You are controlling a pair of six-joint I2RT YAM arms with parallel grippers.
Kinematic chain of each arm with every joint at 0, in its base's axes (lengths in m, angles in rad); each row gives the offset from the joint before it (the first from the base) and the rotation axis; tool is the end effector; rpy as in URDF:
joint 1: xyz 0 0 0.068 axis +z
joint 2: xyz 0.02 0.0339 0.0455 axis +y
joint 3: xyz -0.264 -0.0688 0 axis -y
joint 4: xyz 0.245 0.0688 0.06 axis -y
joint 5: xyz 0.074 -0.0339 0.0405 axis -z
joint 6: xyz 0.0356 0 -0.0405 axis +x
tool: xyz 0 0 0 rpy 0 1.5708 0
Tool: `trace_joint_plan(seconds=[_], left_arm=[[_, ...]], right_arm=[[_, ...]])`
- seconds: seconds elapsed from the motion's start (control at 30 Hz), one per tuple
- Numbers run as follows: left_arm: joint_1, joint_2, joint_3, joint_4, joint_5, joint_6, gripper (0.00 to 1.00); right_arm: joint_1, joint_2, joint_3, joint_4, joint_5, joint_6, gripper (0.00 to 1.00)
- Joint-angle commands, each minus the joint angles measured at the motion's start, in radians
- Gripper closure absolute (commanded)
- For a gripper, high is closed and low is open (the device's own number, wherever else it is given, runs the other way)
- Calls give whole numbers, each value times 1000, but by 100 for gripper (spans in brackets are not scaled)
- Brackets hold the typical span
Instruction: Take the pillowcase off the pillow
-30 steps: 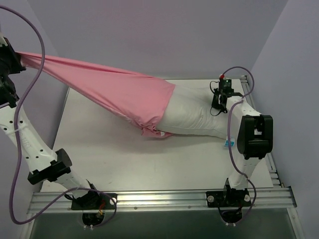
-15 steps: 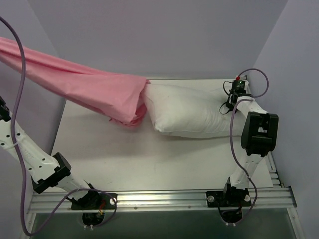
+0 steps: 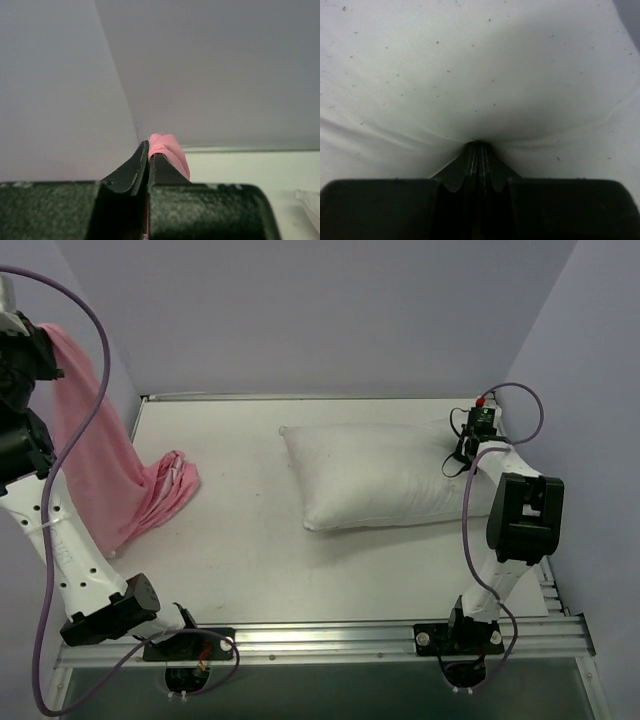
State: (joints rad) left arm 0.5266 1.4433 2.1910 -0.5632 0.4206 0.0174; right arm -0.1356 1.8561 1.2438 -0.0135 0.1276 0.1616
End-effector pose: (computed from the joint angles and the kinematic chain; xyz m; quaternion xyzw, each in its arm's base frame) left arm 0.2061 0.1030 0.6055 -0.0020 0.6452 0.0736 0.7605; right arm 0.4134 -0.0610 0.2111 0.1603 0.8745 -0.0509 0.4549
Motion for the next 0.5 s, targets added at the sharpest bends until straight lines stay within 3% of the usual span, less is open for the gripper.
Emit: trace_joint_plan(seconds=[0.0, 0.07, 0.2, 0.23, 0.37, 0.43, 0.47], left_arm=[[-48, -53, -111, -52, 76, 78, 98], [-54, -81, -186, -140, 104, 125, 98], [-71, -191, -541, -216, 144, 257, 98], [-100, -227, -597, -242, 112, 357, 98], [-128, -253, -871, -313, -26, 527, 97], [-138, -268, -1050, -261, -124, 591, 70], [-155, -274, -1107, -191, -231, 617, 52]], right_arm=[[16, 32, -101, -175, -117, 65, 100], [27, -3, -110, -161, -117, 87, 100], [36, -35, -115, -149, -117, 96, 100], [36, -35, -113, -149, -115, 95, 100], [50, -46, -116, -151, -105, 92, 100], [56, -49, -112, -163, -95, 85, 100], [63, -57, -104, -170, -83, 82, 100]])
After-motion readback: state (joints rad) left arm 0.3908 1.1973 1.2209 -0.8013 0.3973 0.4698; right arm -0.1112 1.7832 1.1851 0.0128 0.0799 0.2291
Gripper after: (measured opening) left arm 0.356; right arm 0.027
